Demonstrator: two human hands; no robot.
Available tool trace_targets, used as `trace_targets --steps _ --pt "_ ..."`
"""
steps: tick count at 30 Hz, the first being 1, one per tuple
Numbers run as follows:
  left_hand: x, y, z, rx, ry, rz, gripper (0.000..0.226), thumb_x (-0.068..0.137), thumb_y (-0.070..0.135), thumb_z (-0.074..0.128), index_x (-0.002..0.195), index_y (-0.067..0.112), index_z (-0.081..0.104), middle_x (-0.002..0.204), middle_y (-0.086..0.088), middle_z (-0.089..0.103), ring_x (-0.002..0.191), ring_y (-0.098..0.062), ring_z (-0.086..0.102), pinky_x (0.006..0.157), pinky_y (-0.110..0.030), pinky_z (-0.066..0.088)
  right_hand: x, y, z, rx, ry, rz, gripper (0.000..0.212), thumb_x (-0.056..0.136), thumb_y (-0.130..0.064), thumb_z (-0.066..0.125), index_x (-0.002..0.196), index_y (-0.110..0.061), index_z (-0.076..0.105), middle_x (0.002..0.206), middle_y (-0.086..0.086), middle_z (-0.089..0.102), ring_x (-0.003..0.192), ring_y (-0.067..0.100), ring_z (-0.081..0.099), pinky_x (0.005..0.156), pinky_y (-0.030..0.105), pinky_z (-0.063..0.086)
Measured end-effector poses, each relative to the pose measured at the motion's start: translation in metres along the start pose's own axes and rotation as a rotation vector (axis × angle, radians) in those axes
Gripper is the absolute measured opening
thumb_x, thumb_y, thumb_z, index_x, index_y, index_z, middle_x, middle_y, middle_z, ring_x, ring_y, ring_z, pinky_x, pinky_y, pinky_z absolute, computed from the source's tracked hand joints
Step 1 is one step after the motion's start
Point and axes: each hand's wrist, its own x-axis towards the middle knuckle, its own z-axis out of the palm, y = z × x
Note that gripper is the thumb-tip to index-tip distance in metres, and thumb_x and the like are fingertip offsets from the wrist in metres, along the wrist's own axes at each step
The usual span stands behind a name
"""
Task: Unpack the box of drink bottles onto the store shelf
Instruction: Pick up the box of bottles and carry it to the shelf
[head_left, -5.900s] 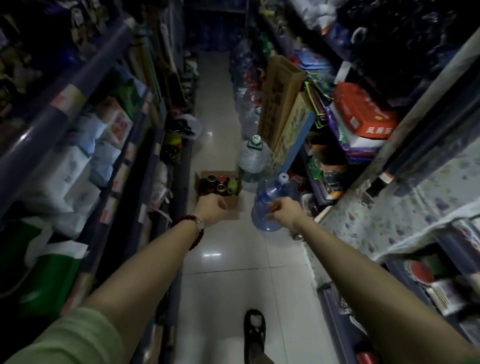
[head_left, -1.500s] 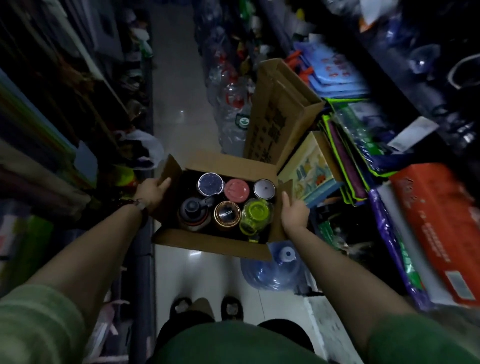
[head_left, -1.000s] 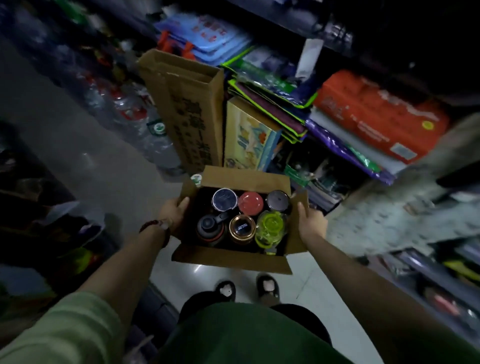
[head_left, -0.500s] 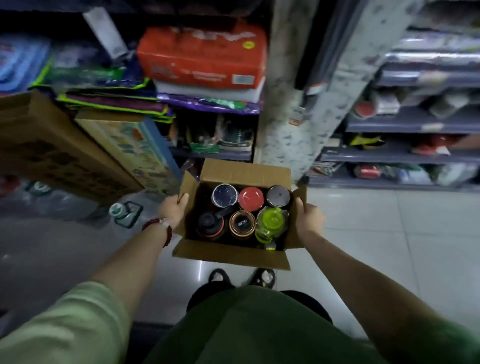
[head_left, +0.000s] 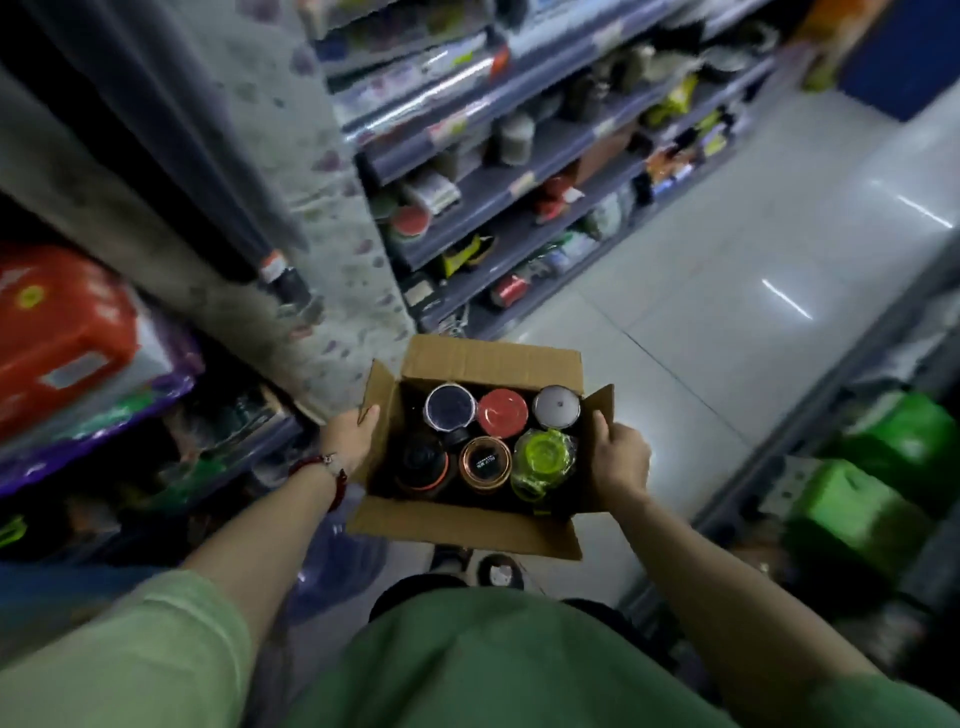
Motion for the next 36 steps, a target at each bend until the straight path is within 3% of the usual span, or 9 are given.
trace_targets --steps 5,9,11,14,20,29,34,36 --pt "0.055 0.078 0.023 0.108 -0.158 0.176 0.050 0.100 0.036 0.037 0.123 -0.005 0.054 0.124 -0.024 0.058 0.114 -0.039 0.054 0.096 -0.041 0.044 0.024 0.025 -0.027 0.120 0.176 0.170 0.048 0.100 -0.040 0.041 0.083 -0.002 0.064 0.076 0.011 0.056 0.075 0.030 0.055 0.064 0.035 0.036" --pt "0.076 0.140 0.051 0.161 -0.255 0.290 0.049 0.100 0.036 0.036 0.118 -0.004 0.057 0.117 -0.024 0.060 0.111 -0.038 0.056 0.092 -0.040 0.045 0.040 0.038 -0.056 0.208 0.316 0.286 0.046 0.098 -0.041 0.043 0.066 -0.011 0.055 0.072 0.012 0.055 0.072 0.029 0.055 0.065 0.043 0.044" --pt "0.090 0.168 0.067 0.164 -0.316 0.309 0.050 0.099 0.039 0.036 0.117 -0.002 0.059 0.117 -0.023 0.061 0.110 -0.038 0.057 0.095 -0.043 0.046 0.051 0.044 -0.076 0.211 0.343 0.344 0.050 0.099 -0.040 0.044 0.076 0.000 0.063 0.077 0.018 0.060 0.080 0.034 0.060 0.065 0.037 0.039" --pt "0.115 0.207 0.098 0.223 -0.388 0.363 0.058 0.095 0.051 0.034 0.115 0.003 0.061 0.113 -0.021 0.065 0.105 -0.037 0.060 0.093 -0.049 0.048 0.075 0.058 -0.102 0.214 0.381 0.404 0.052 0.099 -0.040 0.045 0.093 0.007 0.067 0.095 0.029 0.066 0.094 0.041 0.062 0.072 0.037 0.043" --pt "0.117 0.302 0.151 0.244 -0.422 0.434 0.051 0.098 0.041 0.037 0.119 0.001 0.060 0.116 -0.022 0.064 0.107 -0.038 0.059 0.094 -0.044 0.047 0.139 0.085 -0.154 0.215 0.415 0.474 0.051 0.098 -0.041 0.045 0.098 0.004 0.069 0.100 0.028 0.066 0.096 0.041 0.062 0.070 0.033 0.038" --pt "0.156 0.431 0.207 0.247 -0.431 0.503 0.051 0.099 0.041 0.037 0.106 -0.001 0.064 0.104 -0.023 0.067 0.096 -0.037 0.062 0.086 -0.043 0.051 0.245 0.089 -0.224 0.233 0.458 0.468 0.052 0.098 -0.040 0.045 0.088 0.006 0.066 0.093 0.029 0.066 0.091 0.042 0.062 0.067 0.034 0.035" --pt "0.190 0.499 0.235 0.237 -0.436 0.507 0.050 0.099 0.039 0.038 0.105 -0.004 0.063 0.103 -0.024 0.065 0.096 -0.038 0.061 0.085 -0.043 0.050 0.320 0.075 -0.252 0.246 0.456 0.489 0.044 0.096 -0.045 0.045 0.072 -0.010 0.056 0.091 0.028 0.067 0.089 0.041 0.063 0.071 0.039 0.046" --pt "0.208 0.530 0.245 0.245 -0.448 0.519 0.050 0.099 0.038 0.038 0.103 -0.005 0.063 0.102 -0.026 0.065 0.094 -0.039 0.061 0.082 -0.042 0.048 0.349 0.069 -0.265 0.264 0.450 0.497 0.044 0.097 -0.045 0.045 0.072 -0.010 0.057 0.090 0.026 0.067 0.087 0.040 0.063 0.068 0.036 0.044"
